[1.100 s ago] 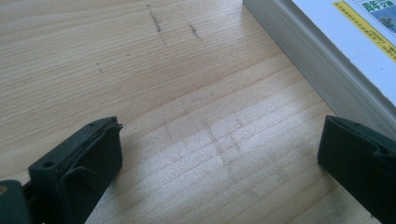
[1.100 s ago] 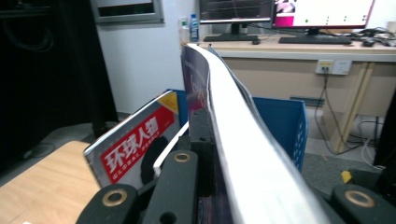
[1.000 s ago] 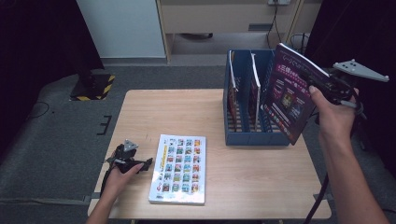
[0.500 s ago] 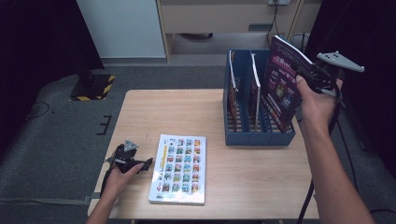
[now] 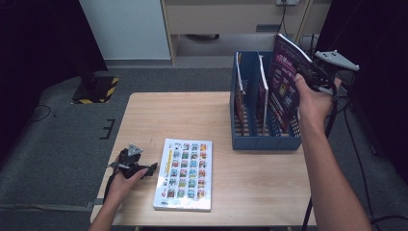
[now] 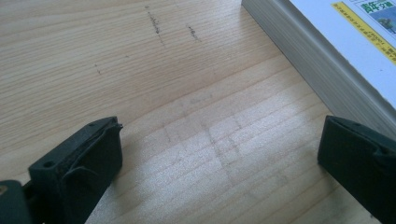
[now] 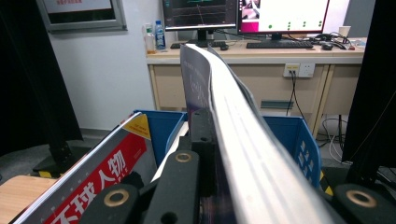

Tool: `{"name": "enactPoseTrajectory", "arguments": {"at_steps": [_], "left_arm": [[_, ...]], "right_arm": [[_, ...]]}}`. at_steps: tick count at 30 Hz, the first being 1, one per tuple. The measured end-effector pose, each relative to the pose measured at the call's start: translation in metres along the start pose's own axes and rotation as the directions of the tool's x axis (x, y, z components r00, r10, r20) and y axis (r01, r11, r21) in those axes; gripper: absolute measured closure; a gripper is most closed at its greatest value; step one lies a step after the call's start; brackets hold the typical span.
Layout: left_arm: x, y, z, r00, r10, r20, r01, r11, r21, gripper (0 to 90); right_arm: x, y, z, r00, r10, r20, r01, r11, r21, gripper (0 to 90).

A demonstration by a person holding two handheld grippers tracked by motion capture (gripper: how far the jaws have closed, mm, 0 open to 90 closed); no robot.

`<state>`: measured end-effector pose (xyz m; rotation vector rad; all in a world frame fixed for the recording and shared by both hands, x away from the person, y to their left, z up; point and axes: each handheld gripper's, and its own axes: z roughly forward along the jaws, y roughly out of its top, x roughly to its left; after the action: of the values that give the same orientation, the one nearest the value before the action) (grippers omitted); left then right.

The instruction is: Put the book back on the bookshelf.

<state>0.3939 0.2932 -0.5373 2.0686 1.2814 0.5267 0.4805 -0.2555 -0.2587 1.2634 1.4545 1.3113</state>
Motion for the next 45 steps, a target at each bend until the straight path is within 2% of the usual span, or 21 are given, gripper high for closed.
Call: {"name": "enactPoseTrajectory", "arguments": {"at_steps": [11, 28, 37, 45], "left_arm": [[0.000, 0.000, 0.000, 1.0000, 0.000, 0.000, 0.000, 1.0000, 0.000, 0.0], [0.000, 0.000, 0.000, 1.0000, -0.001, 0.000, 0.001, 1.0000, 0.000, 0.0], [0.000, 0.000, 0.000, 1.0000, -0.002, 0.000, 0.002, 1.0000, 0.000, 0.0], [0.000, 0.000, 0.000, 1.0000, 0.000, 0.001, 0.000, 1.0000, -0.001, 0.0]], "right_arm": [[0.003, -0.008, 0.021, 0.9997, 0.000, 0.025, 0.000, 1.000, -0.011, 84.1], [0.005, -0.011, 0.028, 0.9985, 0.033, 0.042, -0.032, 0.999, -0.029, 84.1], [0.010, -0.016, 0.039, 0.9980, 0.045, 0.044, -0.044, 0.999, -0.016, 84.1], [0.013, -0.024, 0.048, 0.9985, 0.026, 0.048, -0.025, 1.000, -0.014, 84.1]]}}
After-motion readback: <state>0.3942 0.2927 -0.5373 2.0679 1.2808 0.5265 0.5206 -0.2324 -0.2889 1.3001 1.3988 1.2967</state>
